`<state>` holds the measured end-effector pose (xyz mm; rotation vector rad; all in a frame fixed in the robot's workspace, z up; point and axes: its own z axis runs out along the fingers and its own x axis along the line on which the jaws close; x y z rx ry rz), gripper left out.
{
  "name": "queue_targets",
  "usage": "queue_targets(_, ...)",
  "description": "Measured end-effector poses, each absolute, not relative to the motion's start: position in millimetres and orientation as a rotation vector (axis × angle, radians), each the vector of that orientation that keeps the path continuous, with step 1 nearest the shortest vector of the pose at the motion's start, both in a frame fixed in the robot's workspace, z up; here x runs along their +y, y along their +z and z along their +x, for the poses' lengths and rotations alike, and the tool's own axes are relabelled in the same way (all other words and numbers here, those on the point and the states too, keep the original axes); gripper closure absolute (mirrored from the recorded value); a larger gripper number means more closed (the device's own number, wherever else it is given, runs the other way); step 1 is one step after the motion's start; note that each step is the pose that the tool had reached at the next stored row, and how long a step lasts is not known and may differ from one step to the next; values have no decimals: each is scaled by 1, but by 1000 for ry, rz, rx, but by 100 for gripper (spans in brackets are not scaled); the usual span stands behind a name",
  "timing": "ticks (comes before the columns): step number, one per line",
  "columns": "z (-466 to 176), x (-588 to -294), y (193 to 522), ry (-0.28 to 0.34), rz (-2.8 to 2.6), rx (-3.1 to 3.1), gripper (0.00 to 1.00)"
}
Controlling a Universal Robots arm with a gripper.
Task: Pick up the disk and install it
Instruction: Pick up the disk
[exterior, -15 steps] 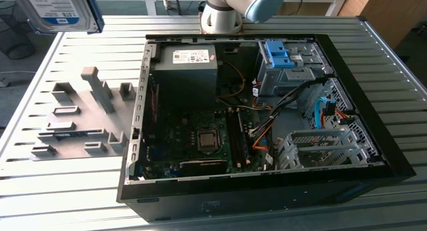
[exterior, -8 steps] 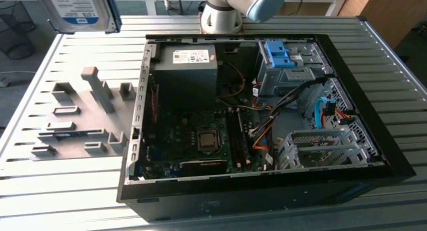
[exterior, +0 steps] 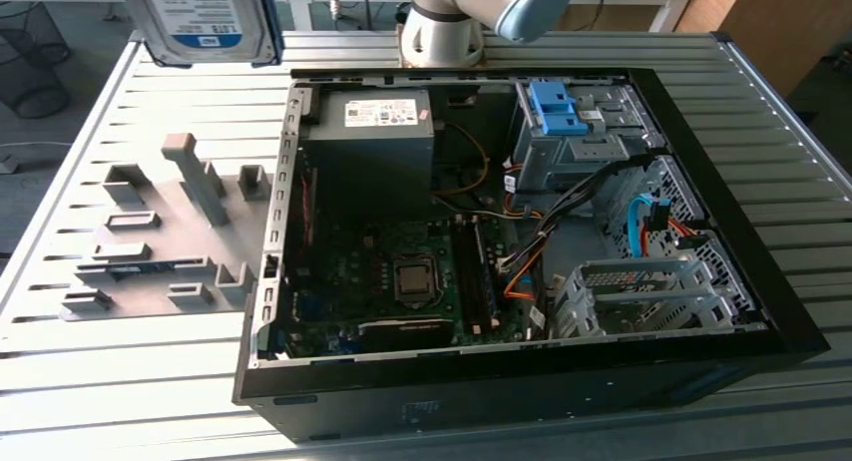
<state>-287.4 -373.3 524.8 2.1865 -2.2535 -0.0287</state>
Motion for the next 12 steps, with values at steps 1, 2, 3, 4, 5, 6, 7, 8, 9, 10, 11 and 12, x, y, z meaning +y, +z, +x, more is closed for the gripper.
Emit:
queue_targets(1, -283, -373, 525, -29, 2187, -2253, 63)
queue_targets(2, -279, -373, 525, -29, 2187, -2253, 63)
queue_targets(3, -276, -373, 525, -29, 2187, -2253, 63)
queue_targets(4, -272, -373, 525, -29, 2187, -2253, 63)
queue_targets(5, -268, -373, 525, -29, 2187, -2253, 63)
queue_targets(6, -264, -373, 525, -29, 2187, -2253, 63)
queue_targets(7, -261, -373, 525, -29, 2187, -2253, 63)
queue_targets(8, -258, -373, 525, -29, 2187, -2253, 63)
queue_targets(9, -255, -373, 525, -29, 2187, -2253, 63)
queue_targets(10, -253, -373, 525, -29, 2187, -2253, 63)
queue_targets(11, -252, -373, 525, -29, 2187, -2253, 63)
queue_targets(12, -250, -373, 525, -29, 2187, -2253, 63)
